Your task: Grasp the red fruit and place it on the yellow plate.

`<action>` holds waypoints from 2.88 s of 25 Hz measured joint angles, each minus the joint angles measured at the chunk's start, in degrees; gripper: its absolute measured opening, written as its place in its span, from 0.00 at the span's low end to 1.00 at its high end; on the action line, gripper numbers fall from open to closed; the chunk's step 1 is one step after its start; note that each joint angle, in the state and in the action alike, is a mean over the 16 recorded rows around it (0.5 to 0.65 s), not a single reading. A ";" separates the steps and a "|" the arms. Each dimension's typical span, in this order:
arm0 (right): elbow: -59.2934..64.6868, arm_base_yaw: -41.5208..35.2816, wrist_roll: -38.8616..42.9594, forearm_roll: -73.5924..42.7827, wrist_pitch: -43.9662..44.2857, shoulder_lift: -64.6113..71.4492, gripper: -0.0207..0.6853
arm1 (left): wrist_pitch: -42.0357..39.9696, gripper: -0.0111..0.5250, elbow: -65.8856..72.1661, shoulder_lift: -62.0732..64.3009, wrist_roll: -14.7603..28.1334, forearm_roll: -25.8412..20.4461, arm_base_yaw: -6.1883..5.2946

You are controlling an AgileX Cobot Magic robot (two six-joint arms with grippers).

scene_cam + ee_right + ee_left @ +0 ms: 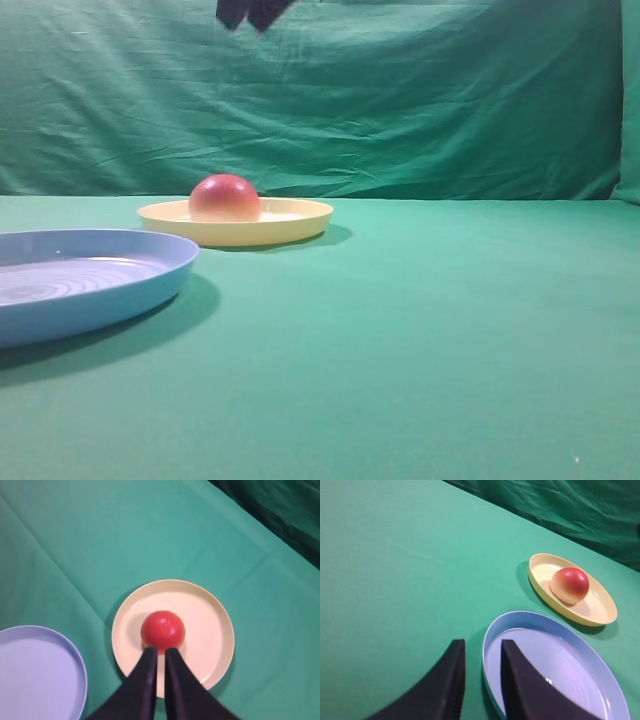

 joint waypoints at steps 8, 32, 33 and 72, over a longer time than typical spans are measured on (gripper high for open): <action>11.06 0.00 3.03 -0.73 0.66 -14.84 0.03 | 0.00 0.31 0.00 0.00 0.00 0.00 0.00; 70.42 0.00 4.39 1.88 -16.85 -73.63 0.03 | 0.00 0.31 0.00 0.00 0.00 0.00 0.00; 71.28 0.00 4.49 1.79 -16.43 -75.11 0.03 | 0.00 0.31 0.00 0.00 0.00 0.00 0.00; 109.33 -30.21 6.47 -2.01 -32.53 -103.99 0.03 | 0.00 0.31 0.00 0.00 0.00 0.00 0.00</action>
